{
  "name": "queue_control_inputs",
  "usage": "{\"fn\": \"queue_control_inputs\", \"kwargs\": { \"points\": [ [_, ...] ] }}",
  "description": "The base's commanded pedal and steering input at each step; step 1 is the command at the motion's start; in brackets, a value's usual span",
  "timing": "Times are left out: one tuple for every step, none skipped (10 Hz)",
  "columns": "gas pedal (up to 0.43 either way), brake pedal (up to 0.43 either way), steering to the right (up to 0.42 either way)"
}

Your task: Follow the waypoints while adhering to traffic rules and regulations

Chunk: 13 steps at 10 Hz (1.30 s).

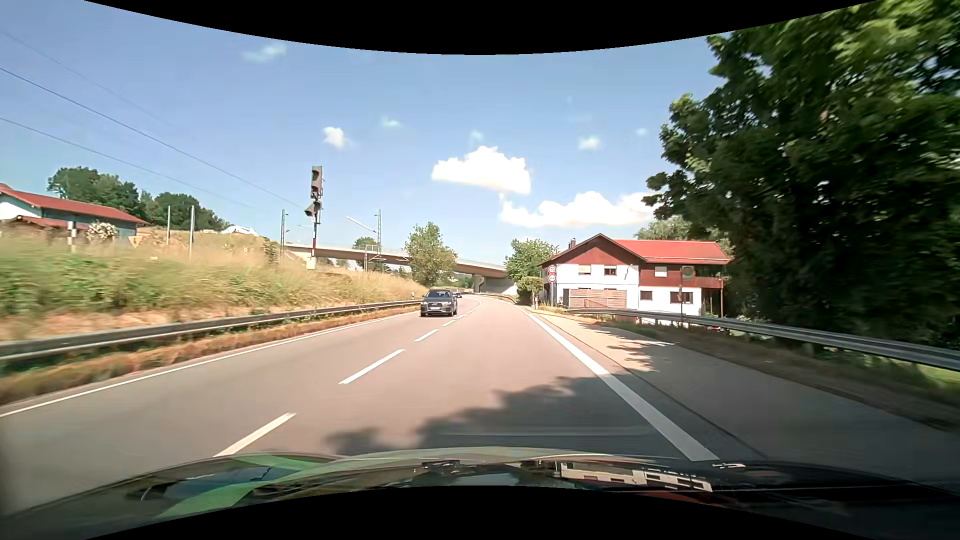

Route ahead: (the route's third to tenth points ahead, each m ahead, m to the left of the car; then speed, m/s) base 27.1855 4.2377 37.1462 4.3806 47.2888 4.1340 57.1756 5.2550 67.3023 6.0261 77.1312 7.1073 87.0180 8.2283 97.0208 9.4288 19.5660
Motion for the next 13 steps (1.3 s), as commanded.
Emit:
{"fn": "queue_control_inputs", "kwargs": {
  "points": [
    [0.098, 0.0, -0.001],
    [0.098, 0.0, -0.003],
    [0.11, 0.0, -0.004],
    [0.11, 0.0, -0.004],
    [0.11, 0.0, -0.004],
    [0.11, 0.0, -0.004],
    [0.11, 0.0, -0.004],
    [0.11, 0.0, -0.004],
    [0.11, 0.0, -0.004],
    [0.11, 0.0, -0.004],
    [0.098, 0.0, -0.004],
    [0.087, 0.0, -0.004],
    [0.087, 0.0, -0.004]
  ]
}}
